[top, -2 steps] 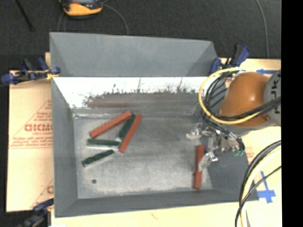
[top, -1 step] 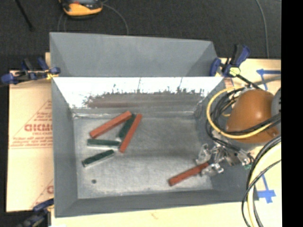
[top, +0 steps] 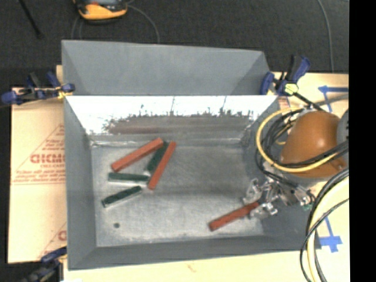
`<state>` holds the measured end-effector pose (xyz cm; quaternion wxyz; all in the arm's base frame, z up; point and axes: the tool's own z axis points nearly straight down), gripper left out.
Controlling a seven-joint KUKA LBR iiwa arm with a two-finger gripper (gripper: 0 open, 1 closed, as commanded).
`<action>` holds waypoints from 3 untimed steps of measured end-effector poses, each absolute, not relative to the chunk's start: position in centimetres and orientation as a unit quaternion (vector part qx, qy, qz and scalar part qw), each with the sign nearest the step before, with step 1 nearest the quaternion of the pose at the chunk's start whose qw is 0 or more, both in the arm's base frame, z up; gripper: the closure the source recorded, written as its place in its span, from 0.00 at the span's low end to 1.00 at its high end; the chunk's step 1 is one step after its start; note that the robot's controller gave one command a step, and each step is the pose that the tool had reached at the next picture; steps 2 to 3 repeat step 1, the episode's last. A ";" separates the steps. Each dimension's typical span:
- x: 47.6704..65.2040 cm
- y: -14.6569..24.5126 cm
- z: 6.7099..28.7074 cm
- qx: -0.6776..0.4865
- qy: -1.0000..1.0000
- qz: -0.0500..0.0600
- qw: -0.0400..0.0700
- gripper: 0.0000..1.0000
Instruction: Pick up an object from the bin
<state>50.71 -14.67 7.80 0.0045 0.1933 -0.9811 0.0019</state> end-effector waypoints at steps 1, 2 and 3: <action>51.0 -14.8 25.9 0.191 -0.982 0.003 -0.006 1.00; 51.0 -14.8 25.9 0.191 -0.982 0.003 -0.006 1.00; 51.0 -14.8 25.9 0.191 -0.982 0.003 -0.006 1.00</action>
Offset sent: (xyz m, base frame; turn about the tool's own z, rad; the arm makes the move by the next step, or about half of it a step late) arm 0.0000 0.0000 0.0000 0.0000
